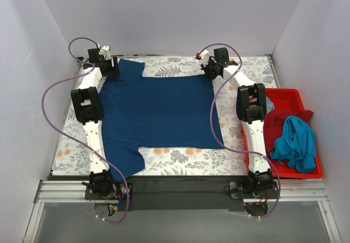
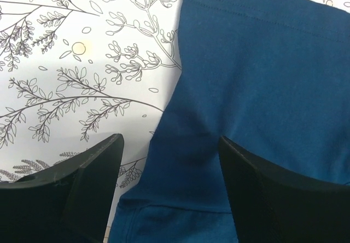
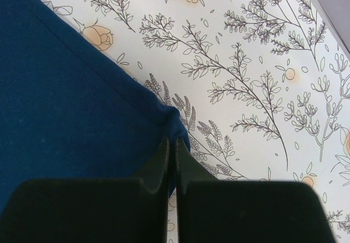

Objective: Fold and stack the t-shirts
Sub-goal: Flatten the tshirt out

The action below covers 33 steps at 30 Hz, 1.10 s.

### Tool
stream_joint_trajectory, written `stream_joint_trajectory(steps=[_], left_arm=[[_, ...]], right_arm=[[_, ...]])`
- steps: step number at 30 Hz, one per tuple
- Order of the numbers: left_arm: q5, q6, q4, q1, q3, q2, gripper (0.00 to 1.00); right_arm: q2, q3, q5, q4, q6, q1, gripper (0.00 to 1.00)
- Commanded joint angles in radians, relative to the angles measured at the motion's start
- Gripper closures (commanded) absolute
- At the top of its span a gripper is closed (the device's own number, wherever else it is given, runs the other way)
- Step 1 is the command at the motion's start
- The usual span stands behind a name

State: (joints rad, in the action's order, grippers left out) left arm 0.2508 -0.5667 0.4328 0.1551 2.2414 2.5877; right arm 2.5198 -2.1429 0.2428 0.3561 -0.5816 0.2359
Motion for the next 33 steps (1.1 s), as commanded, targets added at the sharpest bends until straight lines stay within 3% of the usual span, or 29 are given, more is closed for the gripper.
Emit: stream_joint_trajectory(steps=[1, 6, 8, 9, 20, 22, 26, 33], left_arm=[[0.01, 0.005, 0.056, 0.006, 0.03, -0.089, 0.33], [-0.019, 0.033, 0.066, 0.004, 0.015, -0.075, 0.35], [-0.021, 0.048, 0.066, 0.006, 0.035, -0.051, 0.4], [-0.019, 0.053, 0.064, 0.006, 0.043, -0.043, 0.47], [-0.004, 0.088, 0.001, -0.052, 0.135, 0.046, 0.7], [-0.008, 0.077, 0.004, -0.054, 0.147, 0.057, 0.69], [-0.041, 0.059, -0.011, -0.054, 0.144, 0.049, 0.56], [-0.045, 0.053, -0.037, -0.051, 0.116, -0.06, 0.52]], right_arm=[[-0.035, 0.02, -0.014, 0.027, -0.015, 0.005, 0.99], [-0.033, 0.02, -0.019, 0.027, -0.023, 0.009, 0.99], [-0.033, 0.02, -0.019, 0.027, -0.026, 0.013, 0.99], [-0.033, 0.02, -0.017, 0.027, -0.029, 0.013, 0.99], [-0.039, 0.026, -0.025, 0.027, -0.053, 0.025, 0.99], [-0.042, 0.029, -0.028, 0.027, -0.055, 0.023, 0.99], [-0.05, 0.041, -0.025, 0.027, -0.06, 0.023, 0.99], [-0.056, 0.044, -0.025, 0.027, -0.06, 0.023, 0.99]])
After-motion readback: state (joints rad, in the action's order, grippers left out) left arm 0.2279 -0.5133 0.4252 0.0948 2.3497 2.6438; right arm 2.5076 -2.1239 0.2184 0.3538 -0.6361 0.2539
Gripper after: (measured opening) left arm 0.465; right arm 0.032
